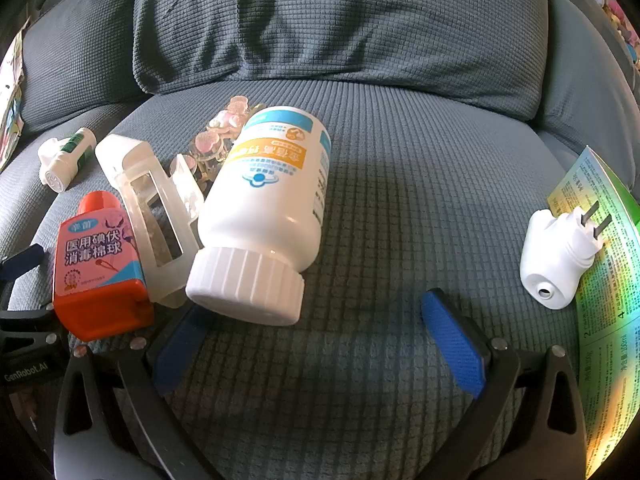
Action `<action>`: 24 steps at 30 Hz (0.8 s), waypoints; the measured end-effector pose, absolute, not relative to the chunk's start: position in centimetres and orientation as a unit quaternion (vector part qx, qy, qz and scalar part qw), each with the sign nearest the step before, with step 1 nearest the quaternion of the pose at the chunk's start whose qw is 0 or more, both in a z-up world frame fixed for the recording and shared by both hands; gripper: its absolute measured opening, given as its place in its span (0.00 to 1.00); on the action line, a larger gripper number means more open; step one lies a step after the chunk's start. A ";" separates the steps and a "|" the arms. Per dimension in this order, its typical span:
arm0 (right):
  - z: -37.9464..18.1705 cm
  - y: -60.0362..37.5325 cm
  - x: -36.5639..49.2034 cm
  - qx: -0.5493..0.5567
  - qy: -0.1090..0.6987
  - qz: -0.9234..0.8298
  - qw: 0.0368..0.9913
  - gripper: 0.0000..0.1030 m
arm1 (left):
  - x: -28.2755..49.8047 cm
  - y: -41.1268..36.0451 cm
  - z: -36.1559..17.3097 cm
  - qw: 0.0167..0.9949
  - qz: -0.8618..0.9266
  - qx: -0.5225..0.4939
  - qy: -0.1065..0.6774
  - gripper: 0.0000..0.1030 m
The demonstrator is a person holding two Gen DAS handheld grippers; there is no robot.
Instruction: Organize rigid objects
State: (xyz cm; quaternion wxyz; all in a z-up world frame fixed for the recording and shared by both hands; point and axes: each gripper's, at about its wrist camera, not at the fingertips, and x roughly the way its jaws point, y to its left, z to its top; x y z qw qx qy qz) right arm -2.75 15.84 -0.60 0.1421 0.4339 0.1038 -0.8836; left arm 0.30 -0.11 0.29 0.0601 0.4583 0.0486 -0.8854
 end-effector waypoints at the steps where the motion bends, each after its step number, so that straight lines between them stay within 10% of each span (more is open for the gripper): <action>1: -0.6 15.9 -2.8 0.435 0.102 -0.883 0.143 0.99 | 0.3 -0.2 0.3 0.062 -0.883 0.462 0.050 1.00; 24: 7.9 16.1 0.2 0.416 -0.036 -0.844 0.338 0.93 | 1.8 -0.9 4.3 0.023 -0.874 0.467 0.135 1.00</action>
